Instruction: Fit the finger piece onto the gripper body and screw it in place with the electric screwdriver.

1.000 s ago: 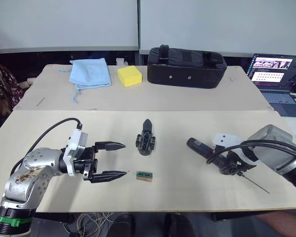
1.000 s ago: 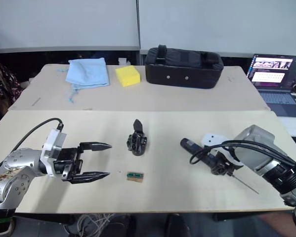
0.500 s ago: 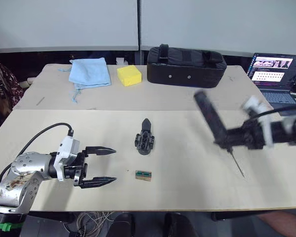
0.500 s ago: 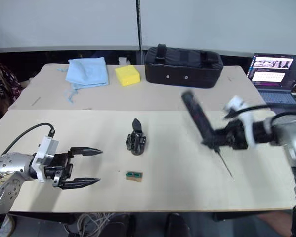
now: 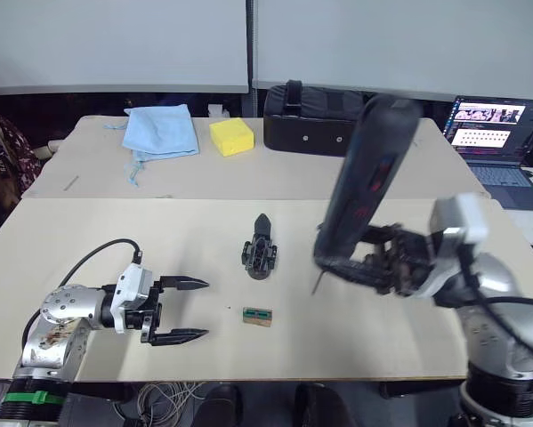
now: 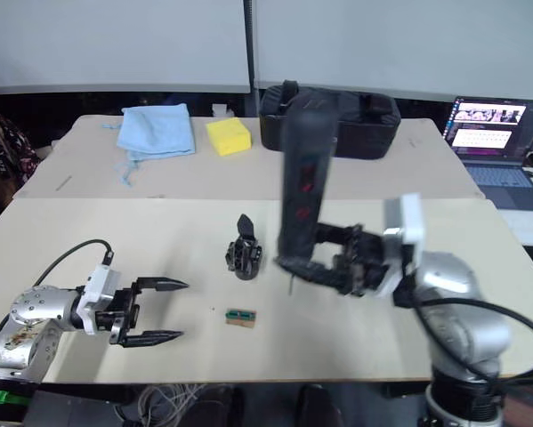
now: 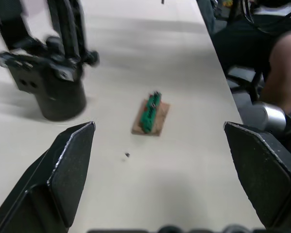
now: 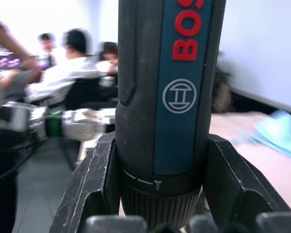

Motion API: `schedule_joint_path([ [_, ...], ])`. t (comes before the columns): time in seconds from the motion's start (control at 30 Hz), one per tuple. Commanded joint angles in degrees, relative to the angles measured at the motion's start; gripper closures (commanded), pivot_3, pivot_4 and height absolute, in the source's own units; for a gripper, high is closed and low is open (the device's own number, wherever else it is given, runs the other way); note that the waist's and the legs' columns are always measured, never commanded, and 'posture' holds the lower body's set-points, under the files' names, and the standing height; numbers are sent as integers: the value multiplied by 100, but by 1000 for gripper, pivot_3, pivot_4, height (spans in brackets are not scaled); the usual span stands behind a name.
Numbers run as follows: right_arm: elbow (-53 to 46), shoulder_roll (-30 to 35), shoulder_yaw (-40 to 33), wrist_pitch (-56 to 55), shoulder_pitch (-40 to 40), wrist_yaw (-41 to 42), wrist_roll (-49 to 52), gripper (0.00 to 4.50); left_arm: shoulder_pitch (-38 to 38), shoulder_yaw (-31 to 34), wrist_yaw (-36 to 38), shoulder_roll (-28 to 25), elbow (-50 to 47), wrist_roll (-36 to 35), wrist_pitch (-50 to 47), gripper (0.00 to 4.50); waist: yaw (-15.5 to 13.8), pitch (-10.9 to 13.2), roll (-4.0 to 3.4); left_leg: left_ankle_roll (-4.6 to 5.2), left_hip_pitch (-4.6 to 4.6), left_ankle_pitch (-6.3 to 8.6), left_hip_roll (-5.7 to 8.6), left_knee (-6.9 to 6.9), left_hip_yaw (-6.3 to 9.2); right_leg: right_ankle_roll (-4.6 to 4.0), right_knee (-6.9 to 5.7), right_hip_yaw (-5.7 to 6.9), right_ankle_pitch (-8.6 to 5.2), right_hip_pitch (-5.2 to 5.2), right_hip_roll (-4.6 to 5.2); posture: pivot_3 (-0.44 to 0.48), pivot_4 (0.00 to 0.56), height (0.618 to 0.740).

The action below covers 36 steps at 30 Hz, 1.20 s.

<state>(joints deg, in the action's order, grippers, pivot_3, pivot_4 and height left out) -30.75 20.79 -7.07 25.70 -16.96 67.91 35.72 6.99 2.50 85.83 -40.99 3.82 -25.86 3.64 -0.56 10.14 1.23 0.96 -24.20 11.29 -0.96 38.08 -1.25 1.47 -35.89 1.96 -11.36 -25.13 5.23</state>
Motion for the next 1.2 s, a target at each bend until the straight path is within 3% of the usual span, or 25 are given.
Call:
schedule_joint_path([
  [0.03, 440, -148, 492, -1098, -99, 272, -356, 2578, 206, -269, -93, 235, 106, 193, 192, 0, -10, 0, 1, -1, 0, -1, 0, 1, -1, -2, 1, -1, 1, 1, 1, 0, 150, 740],
  [0.33, 1300, -242, 1188, -1833, -375, 482, -526, 2578, 712, -890, -564, 834, 636, 839, 342, 0, -10, -1, 3, -1, 0, -1, 4, 10, -2, 23, -5, 1, 27, 1, -6, 0, 150, 740],
  [1.2, 1615, -261, 1643, -2087, -480, 303, -564, 2578, 800, -1360, -789, 1044, 847, 1108, 458, 0, -12, -1, 3, 0, 2, -1, 1, 10, -1, 20, -8, 1, 29, 1, -5, 0, 150, 740],
])
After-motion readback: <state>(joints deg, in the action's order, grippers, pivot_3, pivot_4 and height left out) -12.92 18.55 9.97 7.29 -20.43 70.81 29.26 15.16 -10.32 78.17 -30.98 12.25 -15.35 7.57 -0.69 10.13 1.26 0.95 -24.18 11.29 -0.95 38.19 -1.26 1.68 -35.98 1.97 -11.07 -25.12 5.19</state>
